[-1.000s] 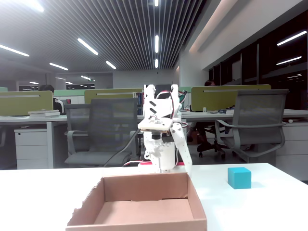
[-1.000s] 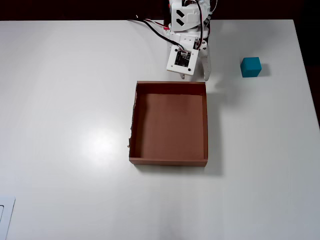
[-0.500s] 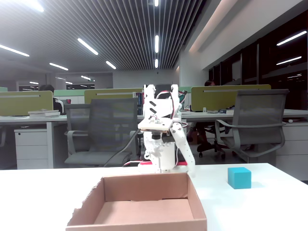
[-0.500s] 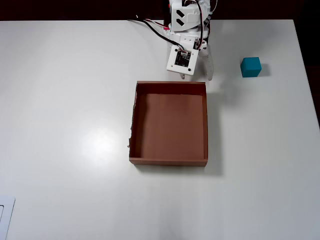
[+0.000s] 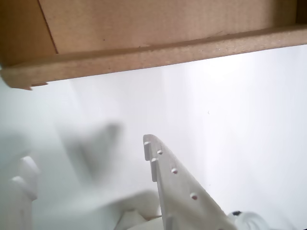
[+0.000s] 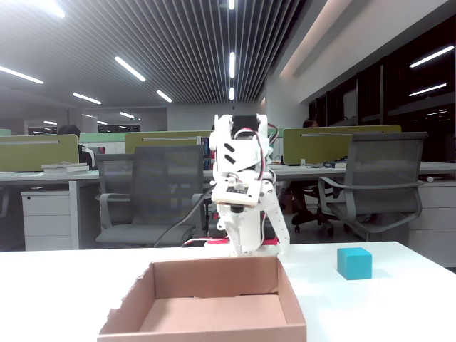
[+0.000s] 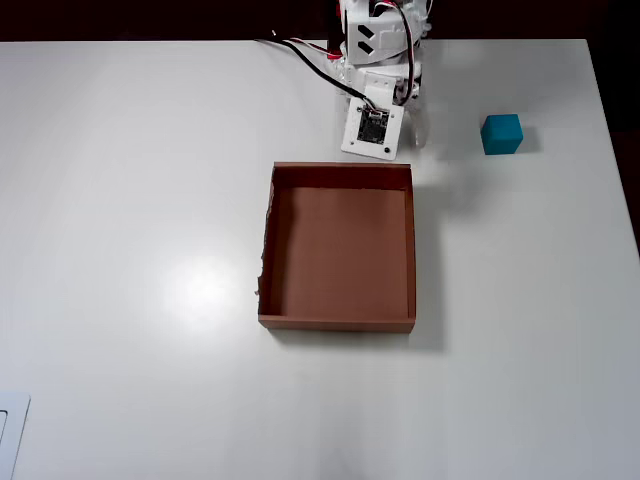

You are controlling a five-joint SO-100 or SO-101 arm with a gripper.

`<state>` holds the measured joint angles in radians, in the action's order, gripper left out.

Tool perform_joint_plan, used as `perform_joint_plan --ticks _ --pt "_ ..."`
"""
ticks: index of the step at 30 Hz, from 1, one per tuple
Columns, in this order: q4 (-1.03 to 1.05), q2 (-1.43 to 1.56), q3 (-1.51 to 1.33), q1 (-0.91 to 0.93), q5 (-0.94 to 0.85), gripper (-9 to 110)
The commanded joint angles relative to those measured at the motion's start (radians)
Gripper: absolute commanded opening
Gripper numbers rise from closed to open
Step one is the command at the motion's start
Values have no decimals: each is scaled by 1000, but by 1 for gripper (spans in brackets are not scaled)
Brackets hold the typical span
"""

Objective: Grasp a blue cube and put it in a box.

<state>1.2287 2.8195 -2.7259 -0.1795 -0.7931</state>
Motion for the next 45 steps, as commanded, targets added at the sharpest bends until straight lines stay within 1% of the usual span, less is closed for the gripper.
perform_joint_plan --ticks 1,9,14,19,25,32,38,45 --pt "74 -98 245 -51 5 28" --pt "341 -302 641 -238 23 31" --pt "413 -382 759 -344 89 33" --pt "423 -446 802 -488 224 33" --pt "391 -502 755 -627 368 37" --pt "255 -532 607 -683 466 40" --pt "120 -551 469 -701 508 39" --pt "-6 -621 403 -721 528 38"
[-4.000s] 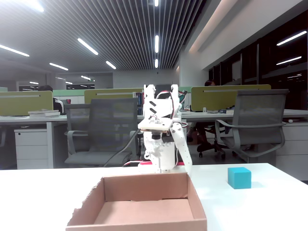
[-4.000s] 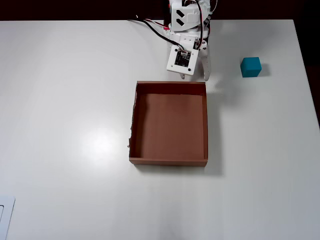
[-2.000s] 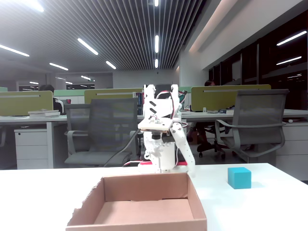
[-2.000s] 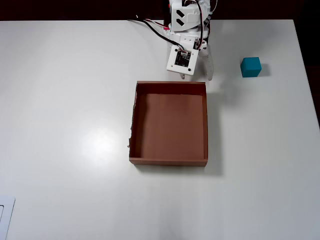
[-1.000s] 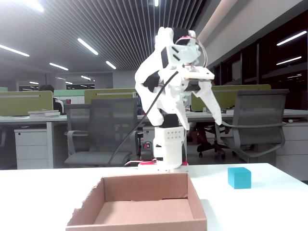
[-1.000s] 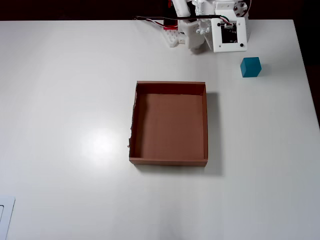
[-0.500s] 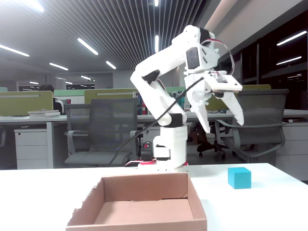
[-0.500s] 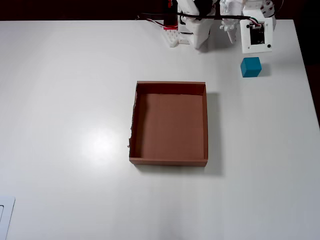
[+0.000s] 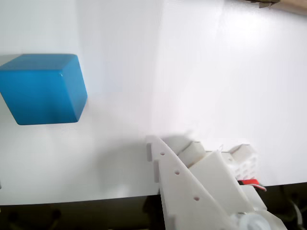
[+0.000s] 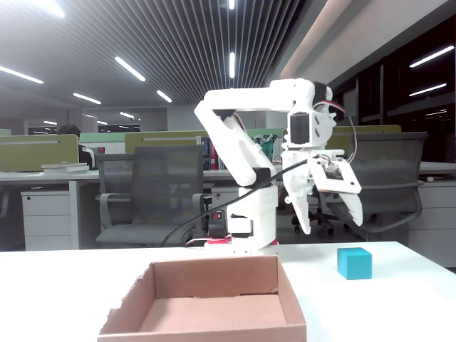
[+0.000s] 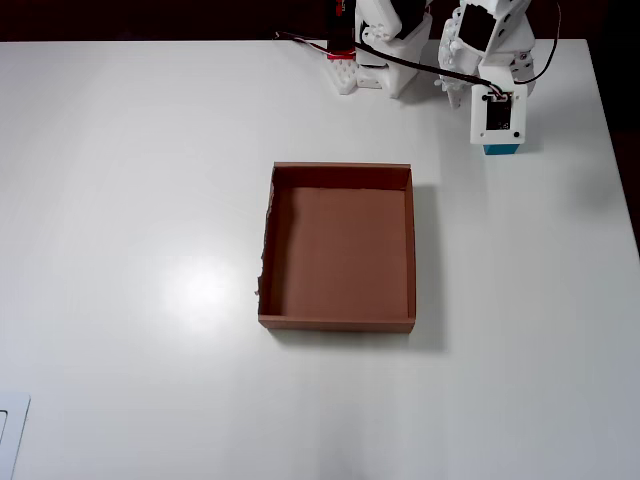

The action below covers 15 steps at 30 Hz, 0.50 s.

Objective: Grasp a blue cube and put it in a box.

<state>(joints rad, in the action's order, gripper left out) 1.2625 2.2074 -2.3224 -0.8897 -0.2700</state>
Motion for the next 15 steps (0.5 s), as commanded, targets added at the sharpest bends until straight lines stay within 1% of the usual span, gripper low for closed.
perform_joint_plan --ticks 1,15 --pt "-57 -20 -5 -12 8 38" --pt "-242 -212 6 -58 44 36"
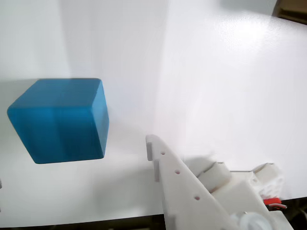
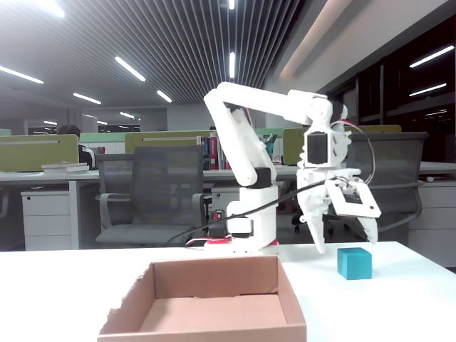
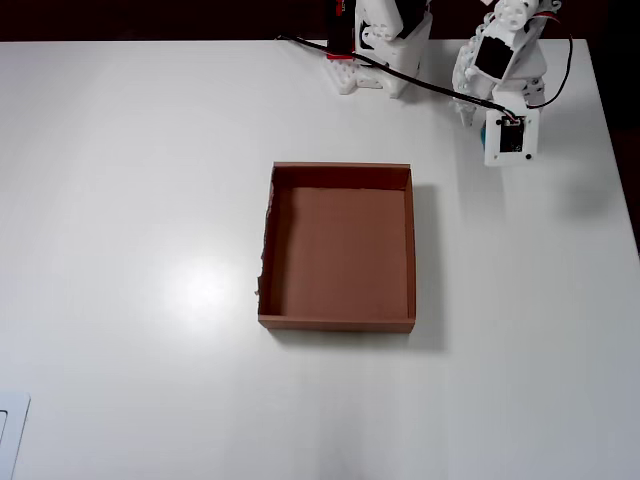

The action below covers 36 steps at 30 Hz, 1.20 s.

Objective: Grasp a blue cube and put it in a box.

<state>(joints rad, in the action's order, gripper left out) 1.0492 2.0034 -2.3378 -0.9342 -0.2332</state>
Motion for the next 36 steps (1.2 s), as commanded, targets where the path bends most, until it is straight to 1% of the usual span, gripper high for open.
perform_joint_plan --ticks 1,13,25,36 --pt "-41 -23 26 -15 9 36" --pt "-127 -170 106 -12 32 33" --pt "-147 -192 117 -28 40 22" --pt "-163 -190 97 -49 63 20"
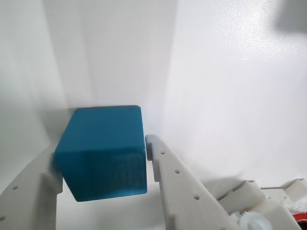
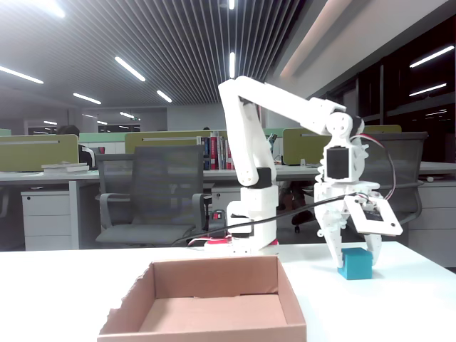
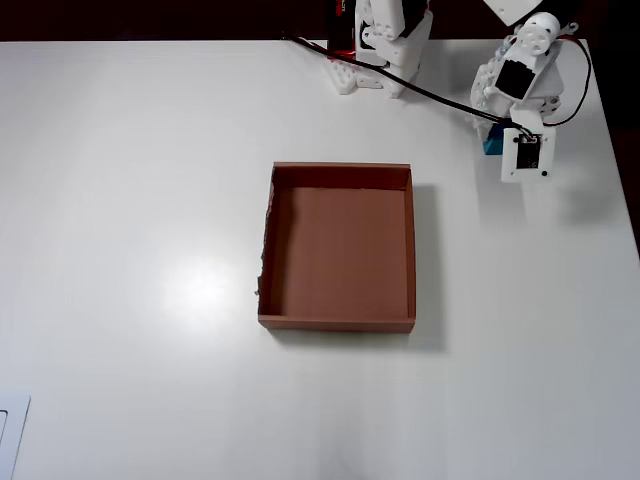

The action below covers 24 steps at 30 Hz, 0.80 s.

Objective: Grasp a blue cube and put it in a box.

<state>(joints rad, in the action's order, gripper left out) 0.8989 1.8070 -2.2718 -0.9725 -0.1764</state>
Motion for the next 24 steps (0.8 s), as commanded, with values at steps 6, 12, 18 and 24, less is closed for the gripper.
perform_joint_plan --ticks 6,12,18,24 --pt "-12 15 23 -26 29 18" --pt "-12 26 17 -23 38 15" --pt "-5 35 9 -23 41 14" --pt "14 49 18 -14 51 14"
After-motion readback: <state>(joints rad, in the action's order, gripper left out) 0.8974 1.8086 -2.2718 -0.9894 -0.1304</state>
